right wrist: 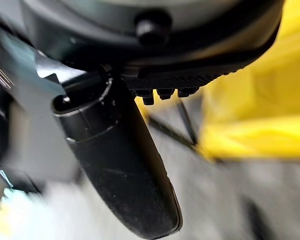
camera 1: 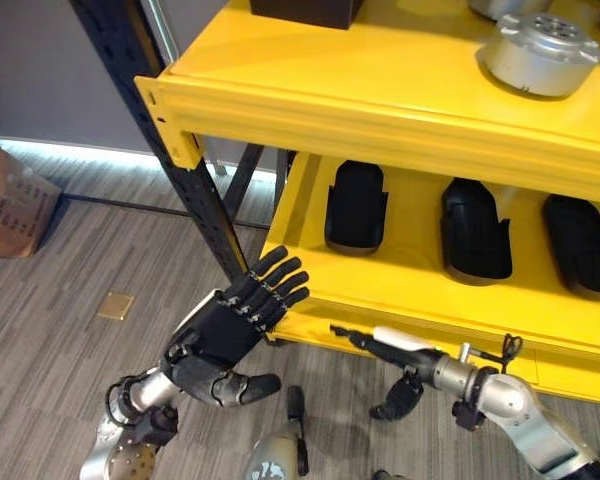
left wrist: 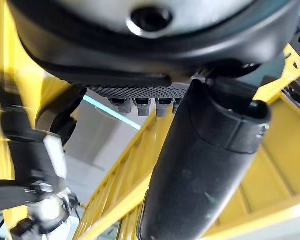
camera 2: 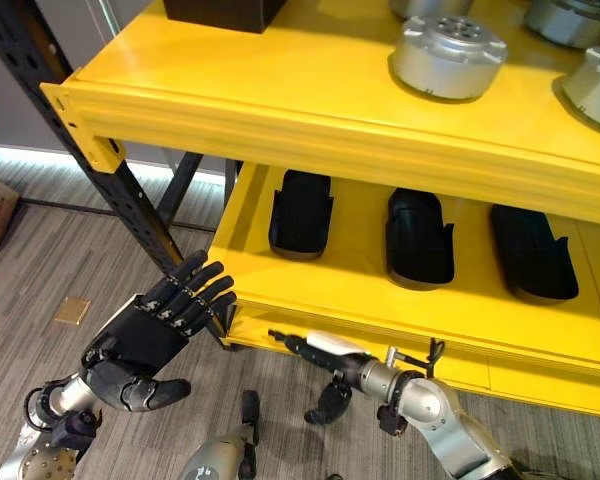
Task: Move parts from the plastic box to the shelf.
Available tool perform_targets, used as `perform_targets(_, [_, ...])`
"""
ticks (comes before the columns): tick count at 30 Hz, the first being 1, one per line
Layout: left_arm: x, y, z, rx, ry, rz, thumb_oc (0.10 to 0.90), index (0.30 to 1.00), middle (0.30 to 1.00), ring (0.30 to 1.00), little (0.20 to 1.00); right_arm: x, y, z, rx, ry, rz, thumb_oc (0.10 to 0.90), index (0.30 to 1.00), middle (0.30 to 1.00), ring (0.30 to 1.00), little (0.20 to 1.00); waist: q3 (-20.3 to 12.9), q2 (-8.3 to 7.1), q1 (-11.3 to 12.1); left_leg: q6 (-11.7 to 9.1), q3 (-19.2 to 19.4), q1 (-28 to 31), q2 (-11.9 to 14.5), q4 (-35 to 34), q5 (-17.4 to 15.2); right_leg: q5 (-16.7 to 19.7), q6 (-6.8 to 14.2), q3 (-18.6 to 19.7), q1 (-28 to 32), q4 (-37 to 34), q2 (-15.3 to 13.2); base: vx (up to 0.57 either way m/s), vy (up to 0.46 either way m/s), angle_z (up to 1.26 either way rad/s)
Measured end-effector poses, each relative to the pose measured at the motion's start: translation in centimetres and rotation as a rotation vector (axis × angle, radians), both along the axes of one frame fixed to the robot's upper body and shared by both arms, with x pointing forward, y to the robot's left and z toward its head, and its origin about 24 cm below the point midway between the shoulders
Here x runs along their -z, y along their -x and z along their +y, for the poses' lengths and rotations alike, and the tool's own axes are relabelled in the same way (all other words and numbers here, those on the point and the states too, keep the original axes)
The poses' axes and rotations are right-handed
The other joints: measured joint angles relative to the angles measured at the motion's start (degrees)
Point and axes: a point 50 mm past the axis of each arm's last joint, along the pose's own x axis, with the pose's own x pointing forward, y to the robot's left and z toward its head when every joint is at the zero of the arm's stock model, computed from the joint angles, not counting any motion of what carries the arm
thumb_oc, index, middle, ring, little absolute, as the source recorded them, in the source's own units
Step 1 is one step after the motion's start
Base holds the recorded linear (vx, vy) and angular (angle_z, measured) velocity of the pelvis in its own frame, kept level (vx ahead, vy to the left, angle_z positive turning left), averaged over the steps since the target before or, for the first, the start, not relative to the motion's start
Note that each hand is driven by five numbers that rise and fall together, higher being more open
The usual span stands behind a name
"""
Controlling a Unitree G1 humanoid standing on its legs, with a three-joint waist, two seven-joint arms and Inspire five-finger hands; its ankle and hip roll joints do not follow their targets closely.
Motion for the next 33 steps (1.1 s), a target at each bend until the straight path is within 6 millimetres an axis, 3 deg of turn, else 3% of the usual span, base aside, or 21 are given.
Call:
perform_targets(3, [0.5, -0.4, -0.4, -0.131, 0.087, 0.035, 0.9, 1.0, 1.0, 1.0, 1.0, -2.2, -0.4, -0.3, 0.145, -0.298, -0.126, 0.9, 1.0, 1.0, 1.0, 1.0, -0.1, 0.2, -1.4, 0.7, 0.4, 1.1, -0.3, -0.2, -0.2, -0.1, 0.1, 0.7, 0.0, 0.9, -0.6, -0.04, 0.033, -0.12])
perform_targets(7, [1.1, -0.5, -0.6, -0.23, 0.145, 0.1, 0.9, 1.0, 1.0, 1.0, 1.0, -2.6, -0.3, -1.3, 0.365, -0.598, -0.194, 0.9, 1.0, 1.0, 1.0, 1.0, -0.7, 0.98, -2.9, 0.6, 1.7, 1.9, -0.1, -0.3, -0.6, -0.8, 0.3, 2.0, -0.1, 1.6, -0.8, -0.04, 0.036, -0.14])
perform_targets(12, [2.3, 0.8, -0.6, -0.254, 0.185, 0.18, 0.9, 1.0, 1.0, 1.0, 1.0, -0.7, 1.0, -3.1, 0.575, -0.647, -0.174, 0.9, 1.0, 1.0, 1.0, 1.0, -2.7, 2.87, -5.6, 0.6, 2.7, 2.3, 0.3, -0.3, -0.6, -0.5, 0.6, 2.8, -0.1, 0.8, -0.6, -0.04, 0.043, -0.11])
perform_targets(16, [2.1, 0.6, -1.3, -0.244, 0.187, 0.176, 0.9, 1.0, 1.0, 1.0, 1.0, -0.4, 1.4, -4.1, 0.716, -0.713, -0.202, 0.9, 1.0, 1.0, 1.0, 1.0, -4.5, 3.72, -7.4, 0.4, 3.6, 2.7, 0.7, -0.4, -0.7, -0.1, 0.6, 3.7, -0.3, 0.2, -0.5, -0.05, 0.051, -0.15])
perform_targets(23, [1.3, 0.3, -1.8, -0.266, 0.236, 0.159, 0.9, 1.0, 1.0, 1.0, 1.0, -0.3, 1.4, -3.9, 0.741, -0.739, -0.199, 0.9, 1.0, 1.0, 1.0, 1.0, -6.8, 3.86, -7.5, -0.1, 4.6, 2.7, 1.0, -0.5, -0.7, 0.6, 0.6, 4.6, -0.3, -1.1, -0.2, -0.02, 0.008, -0.08])
perform_targets(33, [0.5, 0.2, -1.5, -0.287, 0.211, 0.147, 0.9, 1.0, 1.0, 1.0, 1.0, -0.3, 1.5, -3.9, 0.763, -0.735, -0.208, 0.9, 1.0, 1.0, 1.0, 1.0, -6.9, 3.83, -7.5, -0.3, 4.6, 2.7, 1.0, -0.4, -0.6, 0.6, 0.7, 4.6, -0.4, -1.2, -0.2, 0.0, 0.0, 0.0])
